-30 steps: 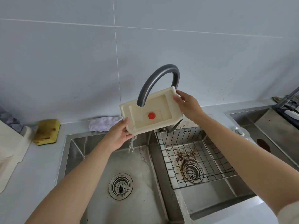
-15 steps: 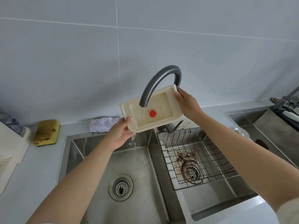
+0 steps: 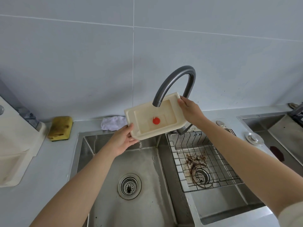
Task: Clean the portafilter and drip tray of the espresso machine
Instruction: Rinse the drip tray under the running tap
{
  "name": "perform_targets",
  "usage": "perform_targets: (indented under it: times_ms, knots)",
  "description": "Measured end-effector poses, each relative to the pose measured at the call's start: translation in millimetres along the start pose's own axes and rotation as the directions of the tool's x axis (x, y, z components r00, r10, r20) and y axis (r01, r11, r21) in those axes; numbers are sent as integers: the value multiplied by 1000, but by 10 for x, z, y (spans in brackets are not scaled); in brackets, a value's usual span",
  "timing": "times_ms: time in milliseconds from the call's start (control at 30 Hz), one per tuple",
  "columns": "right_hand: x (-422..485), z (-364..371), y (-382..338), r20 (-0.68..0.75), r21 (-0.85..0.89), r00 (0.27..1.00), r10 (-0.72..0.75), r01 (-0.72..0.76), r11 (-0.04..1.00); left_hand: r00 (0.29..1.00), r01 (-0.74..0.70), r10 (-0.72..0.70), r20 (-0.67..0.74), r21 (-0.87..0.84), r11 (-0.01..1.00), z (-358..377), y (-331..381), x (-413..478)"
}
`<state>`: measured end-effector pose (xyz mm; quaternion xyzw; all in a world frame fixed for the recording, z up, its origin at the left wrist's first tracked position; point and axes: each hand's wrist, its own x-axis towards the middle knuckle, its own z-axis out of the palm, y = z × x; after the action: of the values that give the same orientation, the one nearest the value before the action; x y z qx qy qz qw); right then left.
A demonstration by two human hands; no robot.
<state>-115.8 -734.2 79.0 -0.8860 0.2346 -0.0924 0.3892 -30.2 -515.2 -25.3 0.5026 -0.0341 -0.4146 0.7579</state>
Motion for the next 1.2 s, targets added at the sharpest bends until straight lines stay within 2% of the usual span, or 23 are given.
perform_targets:
  times_ms: [167, 300, 667, 800, 933, 1200]
  knots:
    - [-59, 97, 71, 36, -64, 997, 73, -71, 995, 998, 49, -48, -47, 30, 998, -75, -119, -70]
    - [-126, 220, 119, 67, -43, 994, 88, -85, 995, 994, 65, -62, -89, 26, 998, -147, -186, -141]
    - [-121, 567, 49, 188, 49, 980, 72, -82, 995, 976, 2, 12, -219, 66, 998, -438, -98, -433]
    - [-64, 632, -10, 166, 132, 985, 49, -71, 989, 962, -54, 71, -265, 72, 996, -448, -6, -491]
    - [10, 612, -44, 116, 183, 993, 28, -49, 982, 963, -102, 118, -243, 79, 992, -387, 89, -491]
    - [45, 474, 140, 101, 204, 991, 87, -106, 973, 968, -69, 95, -232, 119, 991, -204, 94, -375]
